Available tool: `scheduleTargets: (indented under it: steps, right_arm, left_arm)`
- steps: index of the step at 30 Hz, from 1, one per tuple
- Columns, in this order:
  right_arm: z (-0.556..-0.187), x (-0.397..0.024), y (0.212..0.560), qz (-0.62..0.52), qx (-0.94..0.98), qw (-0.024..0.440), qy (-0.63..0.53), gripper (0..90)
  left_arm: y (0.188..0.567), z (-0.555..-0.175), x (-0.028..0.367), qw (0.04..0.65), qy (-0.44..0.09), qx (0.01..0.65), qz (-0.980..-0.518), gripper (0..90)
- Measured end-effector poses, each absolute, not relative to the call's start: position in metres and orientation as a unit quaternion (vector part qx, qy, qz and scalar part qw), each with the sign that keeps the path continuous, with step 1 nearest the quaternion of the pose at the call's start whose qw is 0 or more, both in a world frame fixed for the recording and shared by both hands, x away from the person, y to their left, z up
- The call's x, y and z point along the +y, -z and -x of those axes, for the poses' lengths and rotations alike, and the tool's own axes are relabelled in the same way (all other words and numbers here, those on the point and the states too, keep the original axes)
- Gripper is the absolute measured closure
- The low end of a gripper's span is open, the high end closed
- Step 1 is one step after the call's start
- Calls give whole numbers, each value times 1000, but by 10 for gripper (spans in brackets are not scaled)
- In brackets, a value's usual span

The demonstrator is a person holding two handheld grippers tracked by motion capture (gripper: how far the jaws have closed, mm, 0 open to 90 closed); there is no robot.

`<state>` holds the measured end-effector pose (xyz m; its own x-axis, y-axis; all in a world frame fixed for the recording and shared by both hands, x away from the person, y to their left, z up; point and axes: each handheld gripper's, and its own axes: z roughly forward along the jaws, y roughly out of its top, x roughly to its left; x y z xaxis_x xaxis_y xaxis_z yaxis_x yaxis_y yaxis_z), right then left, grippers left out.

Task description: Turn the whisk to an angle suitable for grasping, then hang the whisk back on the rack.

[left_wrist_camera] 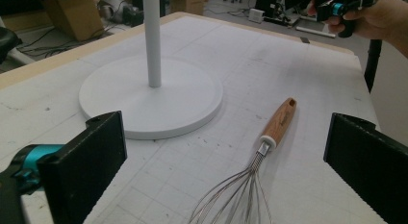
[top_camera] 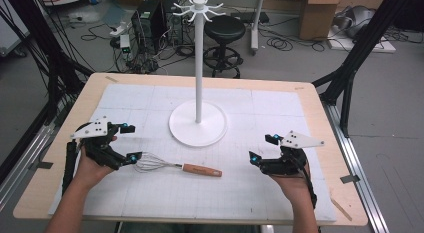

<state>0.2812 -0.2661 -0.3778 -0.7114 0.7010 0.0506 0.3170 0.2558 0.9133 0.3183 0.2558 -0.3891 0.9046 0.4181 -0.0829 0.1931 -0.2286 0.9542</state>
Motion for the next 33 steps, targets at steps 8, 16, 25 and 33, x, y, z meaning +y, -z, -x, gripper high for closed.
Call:
scheduleTargets:
  steps: [8, 16, 25, 33]
  right_arm:
    - [-281, -268, 377, -332, 768, 192, -512, 154]
    - [-281, -271, 378, -342, 768, 189, -508, 145]
    - [-278, -278, 374, -350, 757, 201, -513, 144]
    - [-279, -278, 374, -349, 763, 203, -505, 145]
  left_arm:
    - [390, -319, 256, 590, -94, 197, -777, 17]
    - [388, -318, 255, 590, -98, 195, -778, 17]
    - [388, -315, 245, 583, -86, 181, -787, 17]
    - [381, -315, 220, 563, -65, 159, -808, 17]
